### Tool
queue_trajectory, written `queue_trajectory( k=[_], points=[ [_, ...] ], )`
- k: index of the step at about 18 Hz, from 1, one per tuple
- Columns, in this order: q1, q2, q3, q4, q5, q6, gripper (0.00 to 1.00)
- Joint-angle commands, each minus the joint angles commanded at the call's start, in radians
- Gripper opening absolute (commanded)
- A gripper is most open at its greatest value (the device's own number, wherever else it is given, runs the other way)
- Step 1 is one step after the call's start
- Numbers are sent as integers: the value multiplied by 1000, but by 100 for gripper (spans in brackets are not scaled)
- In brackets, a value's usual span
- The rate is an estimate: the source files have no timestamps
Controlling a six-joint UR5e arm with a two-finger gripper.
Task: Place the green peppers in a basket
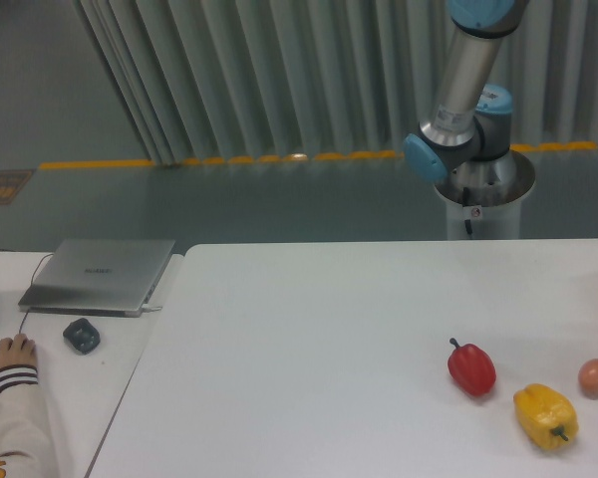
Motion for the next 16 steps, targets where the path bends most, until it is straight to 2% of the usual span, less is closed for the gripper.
queue_trajectory(
  k=[5,11,13,16],
  points=[
    [2,58,-84,-2,0,-8,100],
    [-9,101,-77,-164,9,-12,100],
    [-43,109,-69,-207,15,-17,100],
    [-99,109,-61,-219,24,-22,100]
  ],
)
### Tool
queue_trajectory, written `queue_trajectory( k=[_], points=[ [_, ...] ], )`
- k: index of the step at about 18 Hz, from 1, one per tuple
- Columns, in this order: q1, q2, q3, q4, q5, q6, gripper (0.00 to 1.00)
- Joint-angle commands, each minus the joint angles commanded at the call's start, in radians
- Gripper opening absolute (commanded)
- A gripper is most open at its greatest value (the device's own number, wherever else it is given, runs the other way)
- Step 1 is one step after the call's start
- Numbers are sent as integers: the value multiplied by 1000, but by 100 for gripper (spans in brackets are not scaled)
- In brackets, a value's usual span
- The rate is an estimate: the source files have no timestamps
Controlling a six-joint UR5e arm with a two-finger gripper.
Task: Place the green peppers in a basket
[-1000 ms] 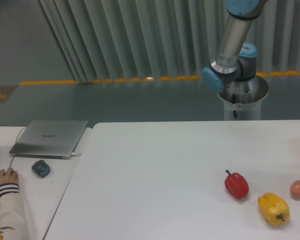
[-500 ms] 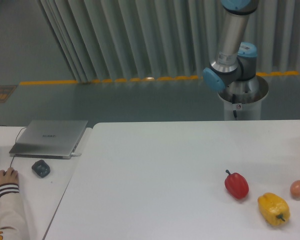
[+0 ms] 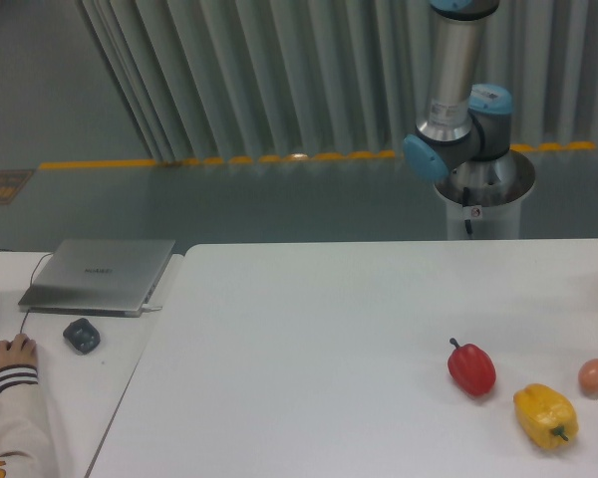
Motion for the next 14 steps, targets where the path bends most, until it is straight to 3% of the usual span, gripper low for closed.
queue_trajectory(
  k=[4,14],
  points=[
    [-65,-14,26,6,97,-2,100],
    [-77,-15,41,8,86,-43,100]
  ],
)
